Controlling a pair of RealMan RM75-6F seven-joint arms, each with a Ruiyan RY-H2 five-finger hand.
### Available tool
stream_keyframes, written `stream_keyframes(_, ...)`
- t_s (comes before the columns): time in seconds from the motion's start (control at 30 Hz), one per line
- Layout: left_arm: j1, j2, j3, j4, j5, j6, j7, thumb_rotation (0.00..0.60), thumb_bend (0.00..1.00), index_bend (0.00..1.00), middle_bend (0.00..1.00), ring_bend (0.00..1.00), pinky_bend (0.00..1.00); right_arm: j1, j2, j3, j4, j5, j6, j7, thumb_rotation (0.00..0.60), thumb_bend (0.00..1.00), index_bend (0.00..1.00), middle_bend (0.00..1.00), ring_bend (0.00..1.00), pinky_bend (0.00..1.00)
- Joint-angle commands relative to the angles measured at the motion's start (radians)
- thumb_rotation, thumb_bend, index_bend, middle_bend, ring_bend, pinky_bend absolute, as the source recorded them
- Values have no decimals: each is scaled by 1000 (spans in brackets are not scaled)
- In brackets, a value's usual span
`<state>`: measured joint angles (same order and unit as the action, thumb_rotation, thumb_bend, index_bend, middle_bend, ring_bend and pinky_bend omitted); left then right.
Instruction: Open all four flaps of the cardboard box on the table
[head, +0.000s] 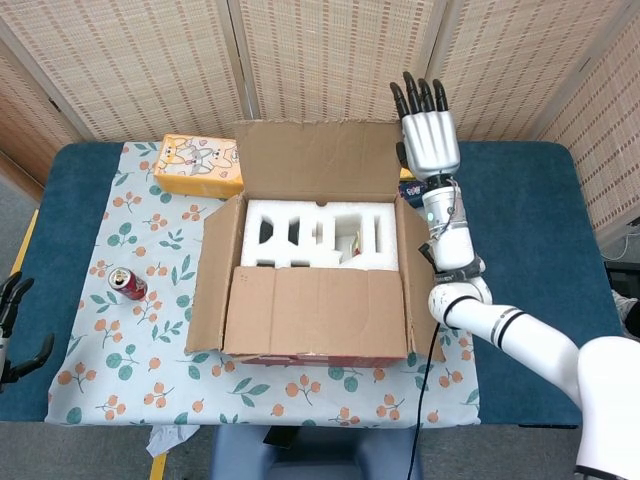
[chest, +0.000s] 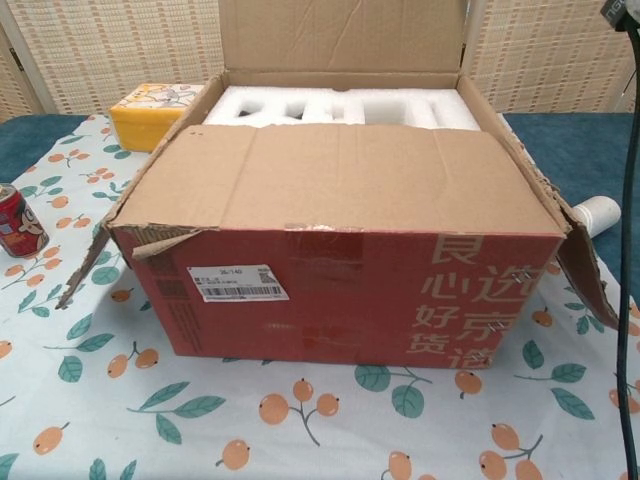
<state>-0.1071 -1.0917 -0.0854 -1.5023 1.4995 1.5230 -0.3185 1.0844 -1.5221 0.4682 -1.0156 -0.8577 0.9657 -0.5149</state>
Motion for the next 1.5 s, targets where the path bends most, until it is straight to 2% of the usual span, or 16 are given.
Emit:
stream_keyframes(0.03, -7, 5, -2, 0, -13, -19, 1, 600, 474, 0, 0, 0, 0, -9, -18, -26, 28, -46, -52, 122, 600, 442, 0, 0, 0, 0)
stream_keyframes(0.17, -1, 8, 3, -11, 1, -4, 9, 600, 474, 0, 0, 0, 0, -79, 62, -39, -111, -84, -31, 206, 600, 442, 0, 0, 0, 0)
stream_keyframes(0.27, 1, 7, 9, -22, 11, 1, 40, 600, 474, 0, 0, 0, 0, -166, 179, -47, -336, -111, -20, 294, 600, 441, 0, 0, 0, 0)
stream_keyframes(0.33, 2, 6, 11, -35, 6, -3, 61, 600, 475, 0, 0, 0, 0, -237, 256, -63, -482, -167, 15, 367, 600, 441, 0, 0, 29, 0)
stream_keyframes(0.47, 5, 3, 12, -62, 9, 6, 107, 600, 475, 0, 0, 0, 0, -348, 364, -120, -660, -259, 48, 478, 600, 442, 0, 0, 63, 0)
stream_keyframes(0.57, 4, -4, 14, -69, 19, 13, 143, 600, 475, 0, 0, 0, 0, -398, 467, -145, -791, -260, -47, 631, 600, 443, 0, 0, 46, 0)
stream_keyframes(0.63, 1, -9, 16, -70, 19, 6, 177, 600, 475, 0, 0, 0, 0, -408, 548, -139, -850, -241, -181, 801, 600, 443, 0, 0, 40, 0)
stream_keyframes(0.73, -5, -16, 16, -75, 16, -6, 207, 600, 474, 0, 0, 0, 0, -413, 600, -116, -859, -278, -320, 1008, 600, 442, 0, 0, 27, 0)
stream_keyframes(0.9, -16, -21, 10, -68, -2, -28, 222, 600, 473, 0, 0, 0, 0, -406, 596, -82, -832, -386, -439, 1256, 600, 442, 0, 0, 0, 7)
stream_keyframes(1.0, -18, -22, 7, -65, -10, -34, 226, 600, 471, 0, 0, 0, 0, -390, 575, -65, -792, -451, -490, 1393, 600, 442, 0, 0, 0, 83)
stream_keyframes(1.13, -18, -22, 3, -58, -19, -36, 210, 600, 470, 0, 0, 0, 0, -368, 551, -74, -753, -537, -518, 1477, 600, 442, 0, 0, 0, 186)
stream_keyframes(1.23, -17, -24, -1, -52, -23, -32, 201, 600, 470, 0, 0, 0, 0, -349, 534, -92, -724, -587, -525, 1521, 600, 442, 0, 0, 0, 227)
stream_keyframes(1.5, -22, -25, -1, -40, -24, -42, 193, 600, 470, 0, 0, 0, 0, -294, 488, -148, -656, -658, -510, 1581, 600, 442, 0, 0, 0, 226)
